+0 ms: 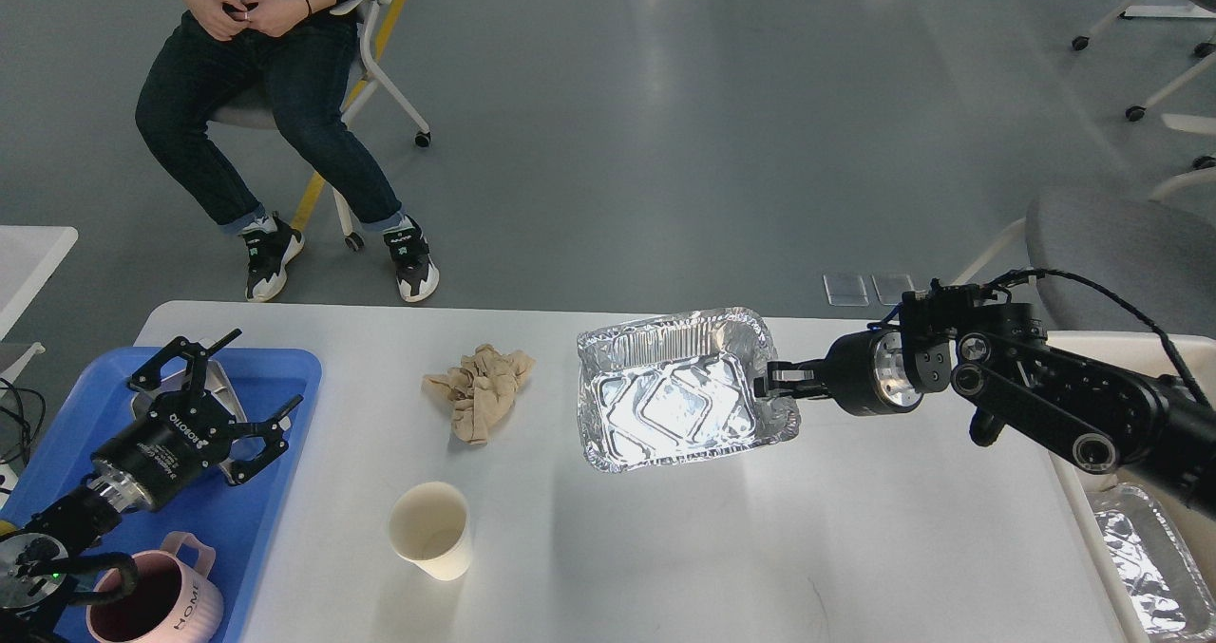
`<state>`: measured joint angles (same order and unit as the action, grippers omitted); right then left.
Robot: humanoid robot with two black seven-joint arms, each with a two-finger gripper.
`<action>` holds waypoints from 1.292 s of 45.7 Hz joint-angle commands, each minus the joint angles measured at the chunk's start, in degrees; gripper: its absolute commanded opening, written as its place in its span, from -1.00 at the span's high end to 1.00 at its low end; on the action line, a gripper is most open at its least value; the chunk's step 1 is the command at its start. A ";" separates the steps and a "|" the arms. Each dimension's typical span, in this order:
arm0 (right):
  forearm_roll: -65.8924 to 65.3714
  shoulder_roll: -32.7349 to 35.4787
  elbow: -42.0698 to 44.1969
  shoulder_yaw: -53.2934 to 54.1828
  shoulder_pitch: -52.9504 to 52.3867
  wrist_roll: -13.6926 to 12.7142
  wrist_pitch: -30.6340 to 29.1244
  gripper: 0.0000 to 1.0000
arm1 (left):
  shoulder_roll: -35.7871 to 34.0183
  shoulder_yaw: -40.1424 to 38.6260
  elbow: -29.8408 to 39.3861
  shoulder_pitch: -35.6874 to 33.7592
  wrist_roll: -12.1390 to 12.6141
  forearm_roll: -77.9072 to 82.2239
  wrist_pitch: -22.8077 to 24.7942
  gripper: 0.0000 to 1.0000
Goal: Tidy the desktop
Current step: 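Carry the foil tray toward the cloth with the right gripper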
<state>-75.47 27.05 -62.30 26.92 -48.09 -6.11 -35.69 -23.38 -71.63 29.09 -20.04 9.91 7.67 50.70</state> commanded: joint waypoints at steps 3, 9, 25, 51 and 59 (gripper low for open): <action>3.13 -0.69 1.04 -0.03 0.19 -2.07 -1.05 1.00 | 0.00 0.00 -0.09 -0.88 0.02 -0.02 -2.45 -0.94; 6.82 -0.69 1.22 0.06 0.10 -2.33 -1.40 1.00 | 0.18 0.00 0.00 -1.14 0.02 -0.02 -2.63 -0.94; 12.01 -0.69 1.92 0.85 -1.13 -4.26 -1.31 1.00 | 0.35 0.00 0.00 -1.32 -0.33 -0.02 -5.43 -0.94; 12.10 0.46 1.48 2.43 -1.66 -4.44 -0.35 1.00 | 0.09 0.09 0.00 -1.49 -0.24 0.07 -10.01 -0.94; 11.48 1.16 1.13 2.96 -2.63 -4.26 -0.44 1.00 | 0.18 0.17 0.00 -1.84 -0.24 0.07 -10.01 -0.94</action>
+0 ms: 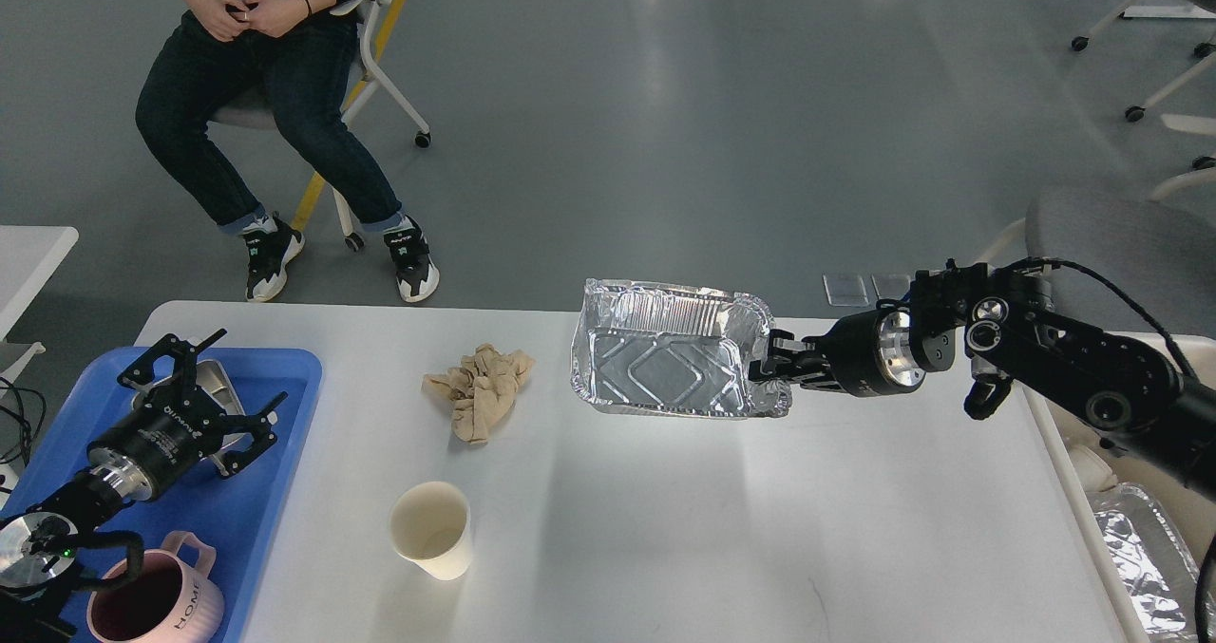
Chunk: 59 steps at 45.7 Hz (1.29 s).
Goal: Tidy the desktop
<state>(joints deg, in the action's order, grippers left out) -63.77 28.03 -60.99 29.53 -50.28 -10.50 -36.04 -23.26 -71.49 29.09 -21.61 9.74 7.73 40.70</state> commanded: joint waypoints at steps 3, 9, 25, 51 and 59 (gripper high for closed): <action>-0.21 0.10 -0.18 0.26 -0.78 0.21 -0.08 1.00 | 0.05 0.03 0.00 -0.27 -0.07 0.00 0.08 -0.94; -0.38 -0.78 -0.01 0.26 -1.84 0.13 -0.08 1.00 | 0.05 0.03 0.00 -0.36 -0.07 0.00 0.17 -0.94; -0.39 -1.05 -0.10 0.35 -1.40 0.13 -0.17 1.00 | 0.14 -0.06 0.00 -0.89 -0.59 0.00 0.79 -0.94; -0.30 0.97 -0.01 0.08 -0.70 0.04 -0.26 1.00 | -2.50 -0.06 0.35 -2.12 -15.18 0.97 3.77 -0.94; -0.30 1.24 -0.01 0.26 -0.70 0.13 -0.26 1.00 | -3.02 1.26 0.44 -2.73 -14.48 3.95 1.58 -0.94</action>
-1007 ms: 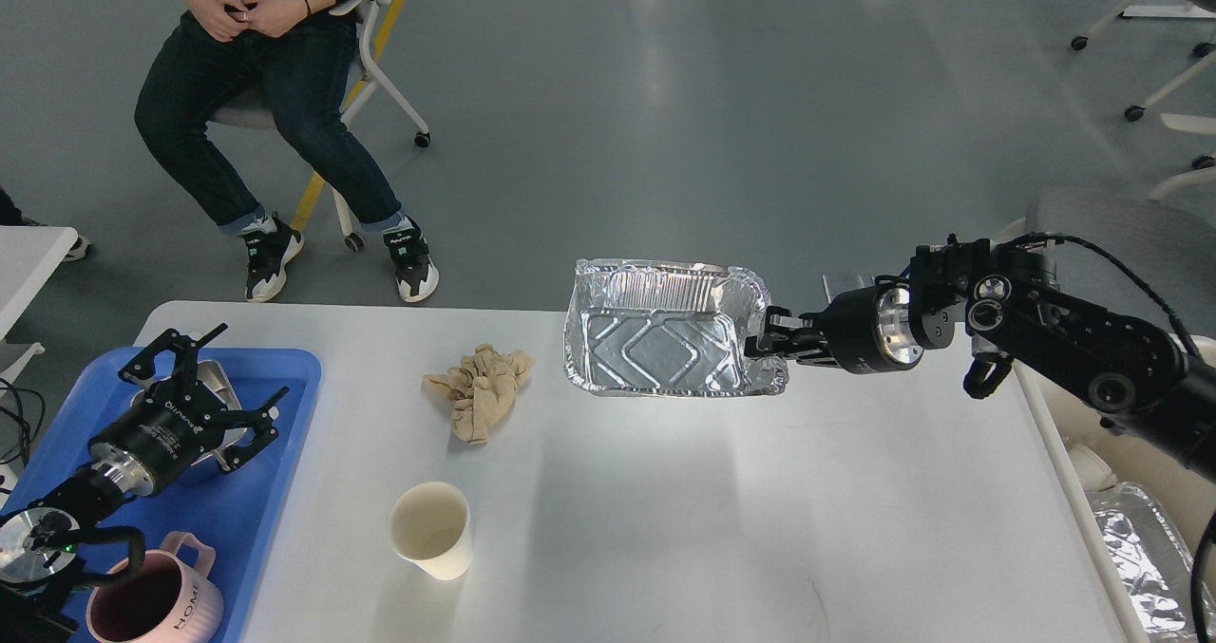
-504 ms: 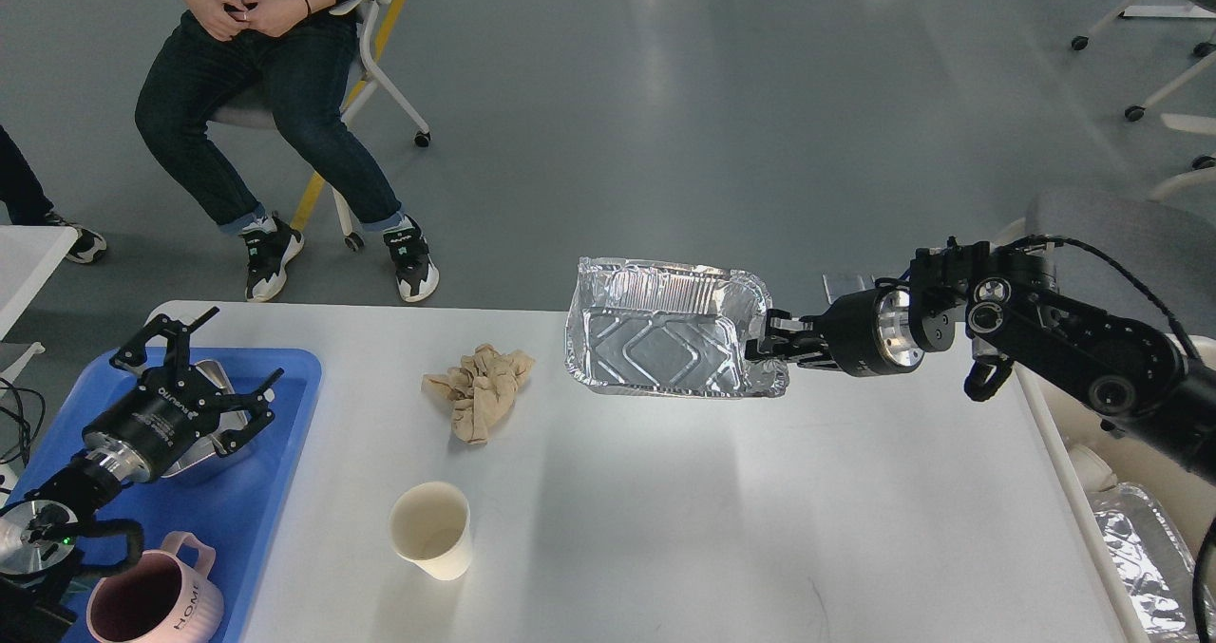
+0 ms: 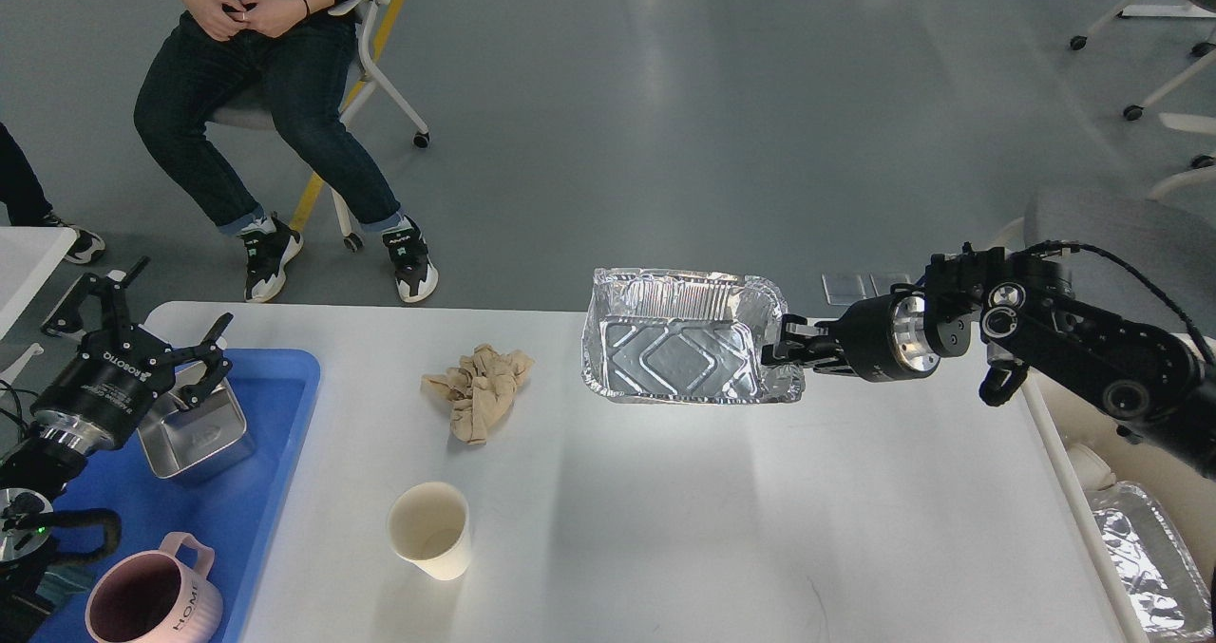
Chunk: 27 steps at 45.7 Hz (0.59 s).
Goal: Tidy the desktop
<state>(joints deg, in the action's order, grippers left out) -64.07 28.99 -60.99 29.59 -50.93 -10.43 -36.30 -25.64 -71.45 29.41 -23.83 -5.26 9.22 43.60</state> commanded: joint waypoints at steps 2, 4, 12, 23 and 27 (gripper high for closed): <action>0.00 0.54 -0.09 0.21 -0.04 0.06 0.00 1.00 | -1.86 2.80 0.38 -1.39 0.25 4.65 -1.24 -0.94; 0.00 0.72 -0.09 0.30 -0.04 0.06 0.00 1.00 | -4.23 4.12 0.82 -2.18 0.34 7.11 -1.32 -0.94; 0.08 0.89 -0.18 0.47 0.04 0.06 0.00 1.00 | -12.58 9.31 3.37 -3.23 0.25 13.88 -4.39 -0.94; 0.08 0.81 -0.09 1.26 -0.04 0.06 0.00 1.00 | -20.84 19.33 8.99 -8.95 0.95 20.04 -6.86 -0.94; 0.08 0.81 -0.09 1.88 -0.04 0.15 0.00 1.00 | -25.06 23.37 12.51 -10.70 3.06 20.13 -6.95 -0.94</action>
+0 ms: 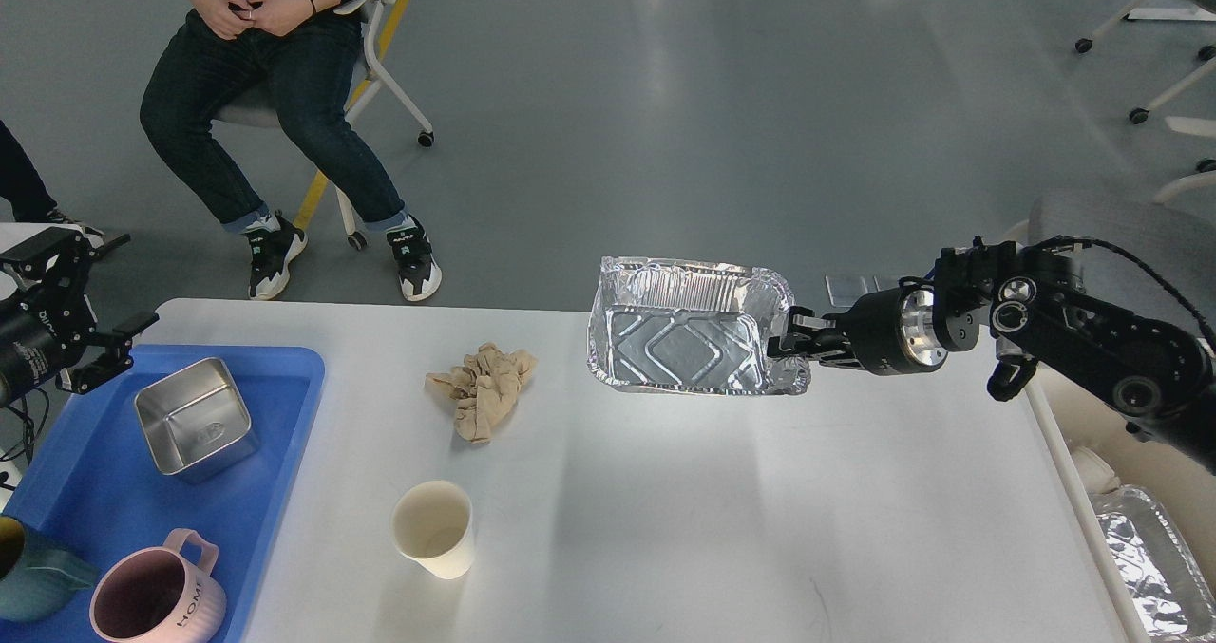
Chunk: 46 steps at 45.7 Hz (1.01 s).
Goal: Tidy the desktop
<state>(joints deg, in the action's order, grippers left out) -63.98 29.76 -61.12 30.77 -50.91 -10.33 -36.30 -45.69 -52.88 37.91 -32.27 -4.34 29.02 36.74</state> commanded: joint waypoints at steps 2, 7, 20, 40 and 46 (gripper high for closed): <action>-0.09 0.13 0.04 1.04 -0.06 0.04 0.00 1.00 | -6.68 6.72 5.85 -3.40 3.72 0.34 -0.09 -0.94; -0.09 0.04 0.04 1.13 -0.06 0.04 0.00 1.00 | -10.72 10.51 10.86 -4.82 6.18 0.42 0.78 -0.94; -0.01 -0.05 0.13 2.10 0.02 0.04 0.00 1.00 | -27.33 15.43 24.39 -4.03 5.04 8.23 8.16 -0.94; -0.01 0.04 -0.05 2.80 0.11 0.04 0.00 1.00 | -38.94 14.47 36.36 -3.50 -13.40 21.42 16.86 -0.94; -0.01 0.04 -0.05 2.89 0.11 0.04 0.09 1.00 | -41.84 14.38 38.46 -3.59 -19.56 26.52 18.26 -0.94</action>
<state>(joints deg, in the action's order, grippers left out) -64.02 29.79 -61.16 33.60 -50.80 -10.28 -36.30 -85.23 -38.41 74.69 -35.81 -19.09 51.71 54.16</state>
